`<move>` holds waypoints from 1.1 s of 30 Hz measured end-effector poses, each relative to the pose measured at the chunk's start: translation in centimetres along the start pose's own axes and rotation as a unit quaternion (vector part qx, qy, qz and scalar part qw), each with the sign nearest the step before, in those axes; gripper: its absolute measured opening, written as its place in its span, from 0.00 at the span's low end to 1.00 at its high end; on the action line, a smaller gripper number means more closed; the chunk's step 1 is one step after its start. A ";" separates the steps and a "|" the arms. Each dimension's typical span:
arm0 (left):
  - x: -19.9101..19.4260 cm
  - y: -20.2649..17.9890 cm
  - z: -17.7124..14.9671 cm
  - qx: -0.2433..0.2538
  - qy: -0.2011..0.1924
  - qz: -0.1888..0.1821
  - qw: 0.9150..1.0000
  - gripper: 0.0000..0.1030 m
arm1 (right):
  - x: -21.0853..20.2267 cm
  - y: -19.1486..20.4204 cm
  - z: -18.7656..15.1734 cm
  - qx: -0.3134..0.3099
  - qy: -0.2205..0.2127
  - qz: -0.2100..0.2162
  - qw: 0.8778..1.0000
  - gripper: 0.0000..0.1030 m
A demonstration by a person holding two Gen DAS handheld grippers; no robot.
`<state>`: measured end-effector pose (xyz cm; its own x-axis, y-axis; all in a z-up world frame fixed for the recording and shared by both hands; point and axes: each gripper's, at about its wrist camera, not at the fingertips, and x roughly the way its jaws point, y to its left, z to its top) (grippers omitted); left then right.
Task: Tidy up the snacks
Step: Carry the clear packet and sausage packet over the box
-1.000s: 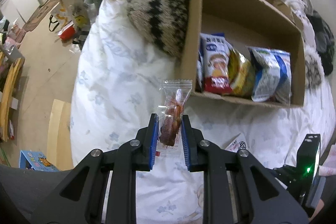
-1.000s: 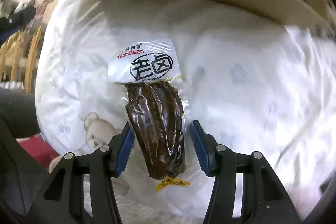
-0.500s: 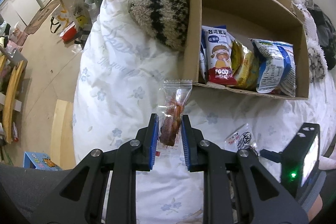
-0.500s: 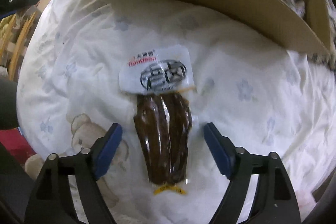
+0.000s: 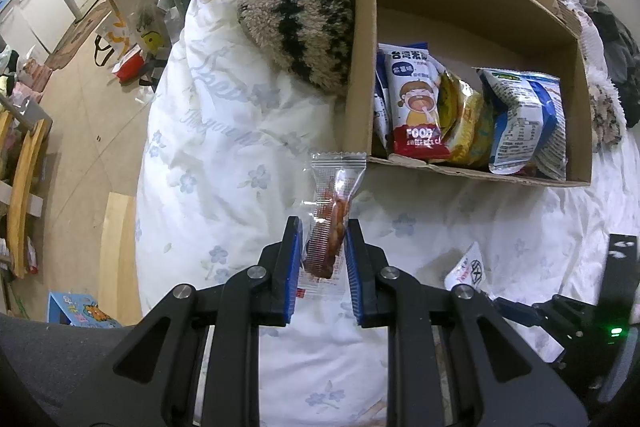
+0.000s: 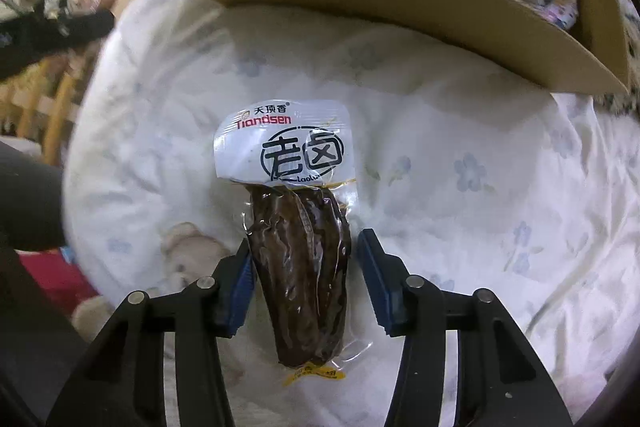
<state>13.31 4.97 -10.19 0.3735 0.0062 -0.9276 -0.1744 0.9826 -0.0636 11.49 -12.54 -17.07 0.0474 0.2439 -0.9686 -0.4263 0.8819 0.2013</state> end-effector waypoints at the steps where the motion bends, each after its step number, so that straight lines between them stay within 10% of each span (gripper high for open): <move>1: 0.0 0.0 0.0 0.000 0.000 0.000 1.000 0.17 | -0.5 0.0 -0.1 0.005 -0.007 0.015 1.000 0.50; 18: -4.9 0.2 1.6 -0.008 -0.067 -0.029 0.997 0.17 | -10.7 -1.2 -0.4 0.059 -0.160 0.145 0.975 0.50; 33: -5.8 -5.2 9.1 0.040 -0.098 -0.072 0.992 0.17 | -18.3 -10.0 7.1 0.130 -0.279 0.097 0.947 0.50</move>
<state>20.38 1.53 -1.15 0.5612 -0.1064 -0.8208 -0.0360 0.9876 -0.1526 21.33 -22.93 -0.33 0.4911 0.5221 -0.6974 -0.2419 0.8508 0.4666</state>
